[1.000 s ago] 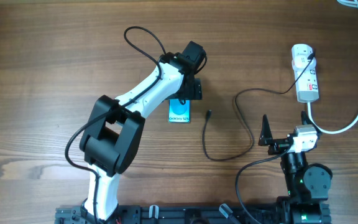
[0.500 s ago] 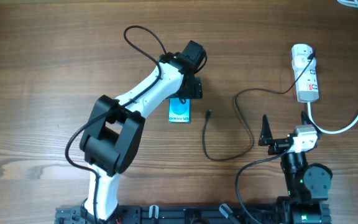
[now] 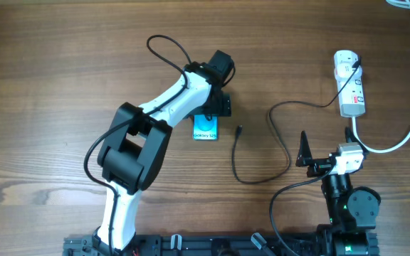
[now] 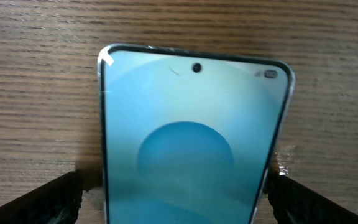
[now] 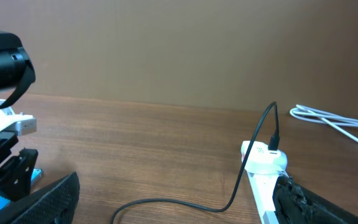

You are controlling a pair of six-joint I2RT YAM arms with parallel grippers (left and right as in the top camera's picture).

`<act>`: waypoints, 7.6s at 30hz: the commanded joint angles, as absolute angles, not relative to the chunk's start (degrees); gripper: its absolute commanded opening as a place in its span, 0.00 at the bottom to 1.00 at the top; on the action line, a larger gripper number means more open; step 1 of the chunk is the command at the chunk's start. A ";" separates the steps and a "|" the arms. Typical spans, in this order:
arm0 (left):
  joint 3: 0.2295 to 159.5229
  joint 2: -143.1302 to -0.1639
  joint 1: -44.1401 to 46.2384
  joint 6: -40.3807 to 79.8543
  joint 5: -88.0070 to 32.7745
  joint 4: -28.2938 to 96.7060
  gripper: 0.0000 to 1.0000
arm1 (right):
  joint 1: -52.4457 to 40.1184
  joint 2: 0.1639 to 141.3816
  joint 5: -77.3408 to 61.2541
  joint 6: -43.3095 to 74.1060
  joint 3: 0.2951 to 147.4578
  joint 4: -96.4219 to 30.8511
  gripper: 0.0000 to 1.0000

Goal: Plug charger to phone and switch on socket
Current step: 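Lower the open left gripper down over the top end of the phone, then close the left gripper on the phone's top edge, then lift the phone with the left gripper and tilt it upright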

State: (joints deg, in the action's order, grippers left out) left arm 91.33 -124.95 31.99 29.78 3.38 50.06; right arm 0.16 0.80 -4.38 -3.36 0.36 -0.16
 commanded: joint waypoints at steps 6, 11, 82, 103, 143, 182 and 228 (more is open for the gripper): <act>90.89 -126.39 31.77 28.95 1.78 50.61 1.00 | -0.08 0.64 -3.42 -4.10 0.32 -0.01 1.00; 90.63 -126.39 31.97 29.80 1.78 50.50 1.00 | -0.08 0.64 -3.42 -4.10 0.34 -0.01 1.00; 80.58 -119.28 32.58 32.01 -2.50 49.04 1.00 | -0.08 0.64 -3.42 -4.10 0.32 -0.01 1.00; 80.55 -120.27 33.82 32.01 -3.18 49.41 1.00 | -0.08 0.64 -3.44 -4.10 0.32 -0.01 1.00; 90.32 -120.36 31.64 31.38 -10.85 63.96 0.72 | -0.08 0.64 -3.42 -4.10 0.32 -0.01 1.00; 90.41 -111.63 16.88 30.72 -90.39 67.13 0.68 | -0.08 0.64 -3.42 -4.12 0.32 -0.01 1.00; 90.39 -101.78 7.60 30.35 -90.37 85.93 0.67 | -0.08 0.64 -3.44 -4.12 0.32 -0.01 1.00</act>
State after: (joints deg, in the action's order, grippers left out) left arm 89.32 -103.85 7.86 30.74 -87.57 85.76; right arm 0.16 0.80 -4.38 -3.33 0.36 -0.16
